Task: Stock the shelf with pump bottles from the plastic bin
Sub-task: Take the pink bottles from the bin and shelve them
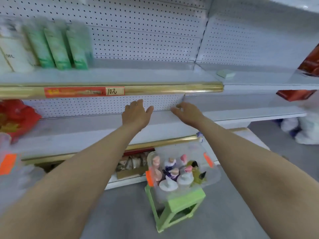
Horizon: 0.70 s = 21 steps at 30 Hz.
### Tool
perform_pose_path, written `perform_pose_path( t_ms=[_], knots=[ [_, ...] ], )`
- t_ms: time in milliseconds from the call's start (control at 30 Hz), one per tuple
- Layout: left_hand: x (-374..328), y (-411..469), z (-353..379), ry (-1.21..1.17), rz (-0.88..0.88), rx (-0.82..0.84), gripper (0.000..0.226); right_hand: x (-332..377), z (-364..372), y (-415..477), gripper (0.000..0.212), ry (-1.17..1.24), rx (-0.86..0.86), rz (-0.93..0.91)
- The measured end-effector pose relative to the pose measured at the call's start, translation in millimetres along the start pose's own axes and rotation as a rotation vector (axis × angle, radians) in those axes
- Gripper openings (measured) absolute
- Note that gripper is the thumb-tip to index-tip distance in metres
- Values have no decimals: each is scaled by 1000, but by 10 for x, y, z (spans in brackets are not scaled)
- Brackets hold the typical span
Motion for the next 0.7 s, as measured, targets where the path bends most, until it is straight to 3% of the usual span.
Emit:
perform_pose_path(
  t_ms=[233, 367, 433, 533, 633, 700],
  knots=[
    [177, 46, 1140, -212, -131, 144, 62, -909, 696, 355, 63, 66, 290, 17],
    [507, -42, 1655, -319, -247, 192, 48, -1113, 1224, 540, 57, 173, 423, 50],
    [726, -80, 1927, -366, -318, 232, 51, -1152, 1467, 652, 54, 206, 486, 63],
    [988, -145, 2320, -484, -443, 320, 56, -1182, 1770, 857, 51, 222, 520, 46],
    [1131, -169, 2672, -647, -510, 363, 33, -1192, 2044, 1059, 45, 253, 539, 45],
    [1191, -150, 2871, -691, -515, 373, 32, -1201, 2200, 1217, 48, 222, 563, 61]
  ],
)
Point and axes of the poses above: each hand's wrist, its own y-axis towards the middle knuckle, its own z-axis out of the palm, x = y × z, the point moved 1 cm from there along y, towards the middle knuckle, and after that the axes turned 10 degrees about x, right-handed, at the moved point
